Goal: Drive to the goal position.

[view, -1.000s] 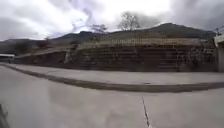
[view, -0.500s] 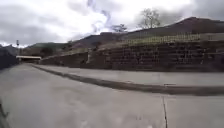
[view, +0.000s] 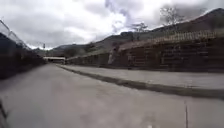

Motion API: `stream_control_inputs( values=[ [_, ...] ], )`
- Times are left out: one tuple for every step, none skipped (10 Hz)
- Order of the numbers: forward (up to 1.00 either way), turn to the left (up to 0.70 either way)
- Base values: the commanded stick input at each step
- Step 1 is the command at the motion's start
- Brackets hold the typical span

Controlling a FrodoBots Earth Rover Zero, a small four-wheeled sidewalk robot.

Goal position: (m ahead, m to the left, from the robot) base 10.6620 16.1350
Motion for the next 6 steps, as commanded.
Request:
stream_control_inputs(
  values=[
    [0.0,0.45],
    [0.0,0.45],
    [0.0,0.45],
    [0.0,0.45],
    [0.0,0.45],
    [0.0,0.32]
  ],
)
